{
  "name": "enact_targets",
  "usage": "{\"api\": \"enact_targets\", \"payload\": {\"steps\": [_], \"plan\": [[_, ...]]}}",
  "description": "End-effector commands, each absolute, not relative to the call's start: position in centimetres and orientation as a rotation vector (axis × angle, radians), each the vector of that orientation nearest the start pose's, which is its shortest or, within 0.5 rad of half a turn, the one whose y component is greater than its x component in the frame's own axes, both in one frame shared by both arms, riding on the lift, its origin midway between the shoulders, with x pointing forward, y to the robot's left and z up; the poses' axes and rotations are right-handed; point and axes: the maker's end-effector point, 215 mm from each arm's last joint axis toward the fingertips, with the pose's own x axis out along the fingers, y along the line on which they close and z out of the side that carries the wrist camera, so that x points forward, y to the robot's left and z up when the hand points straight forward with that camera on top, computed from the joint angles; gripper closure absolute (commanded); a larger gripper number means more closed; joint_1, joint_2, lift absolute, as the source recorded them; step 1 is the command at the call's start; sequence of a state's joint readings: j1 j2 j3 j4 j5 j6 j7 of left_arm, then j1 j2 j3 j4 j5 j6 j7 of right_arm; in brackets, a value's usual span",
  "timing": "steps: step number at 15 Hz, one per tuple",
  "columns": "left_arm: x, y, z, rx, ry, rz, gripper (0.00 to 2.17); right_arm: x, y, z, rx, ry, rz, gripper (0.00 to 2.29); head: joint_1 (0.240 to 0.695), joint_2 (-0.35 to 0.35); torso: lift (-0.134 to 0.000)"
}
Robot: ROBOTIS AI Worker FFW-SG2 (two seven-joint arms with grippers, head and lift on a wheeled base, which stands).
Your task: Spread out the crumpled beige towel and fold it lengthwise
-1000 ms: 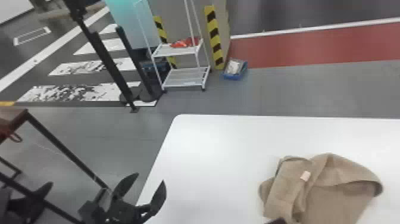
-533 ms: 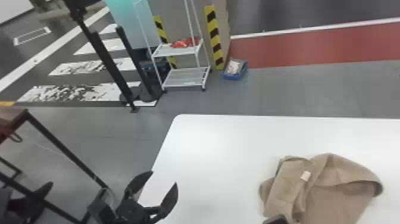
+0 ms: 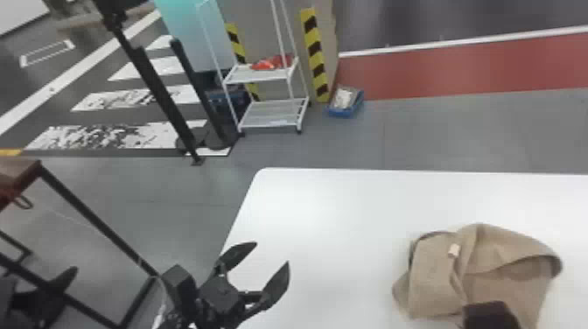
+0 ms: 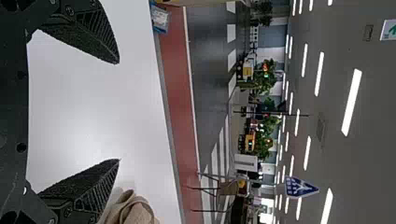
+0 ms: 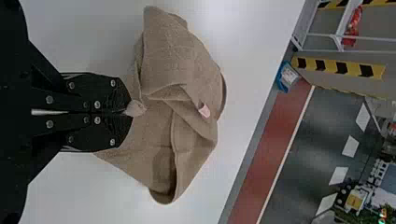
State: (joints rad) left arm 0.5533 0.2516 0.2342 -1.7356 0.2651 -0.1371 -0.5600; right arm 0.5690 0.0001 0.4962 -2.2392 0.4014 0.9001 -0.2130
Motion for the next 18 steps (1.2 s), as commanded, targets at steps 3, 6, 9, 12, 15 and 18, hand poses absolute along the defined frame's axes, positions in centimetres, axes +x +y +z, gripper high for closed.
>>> {"api": "enact_targets", "payload": {"steps": [3,6,9,12,15,18], "plan": [[38.3,31.5,-45.0,0.007,0.235,-0.367,0.14,35.8,-15.6,-41.8,-0.197,0.542,-0.039,1.71,0.695,0.299,0.0],[38.2,31.7,-45.3,0.003,0.24,-0.364,0.14,37.5,-21.1,-40.6,-0.088,0.419,-0.18,1.71,0.695,0.234,0.0],[38.1,31.5,-45.4,-0.002,0.242,-0.361,0.14,38.9,-26.0,-37.4,0.028,0.291,-0.315,1.71,0.695,0.151,0.0],[37.7,31.0,-46.2,0.005,0.268,-0.375,0.14,39.0,-28.5,-41.5,0.018,0.401,-0.348,1.71,0.695,0.073,0.0],[37.4,30.3,-46.9,0.012,0.289,-0.395,0.14,35.6,-30.5,-49.4,-0.096,0.769,-0.357,1.71,0.695,0.038,0.0],[37.1,30.0,-47.8,0.014,0.317,-0.407,0.15,33.6,-34.8,-50.3,-0.204,0.836,-0.504,1.71,0.695,-0.027,0.0]]}}
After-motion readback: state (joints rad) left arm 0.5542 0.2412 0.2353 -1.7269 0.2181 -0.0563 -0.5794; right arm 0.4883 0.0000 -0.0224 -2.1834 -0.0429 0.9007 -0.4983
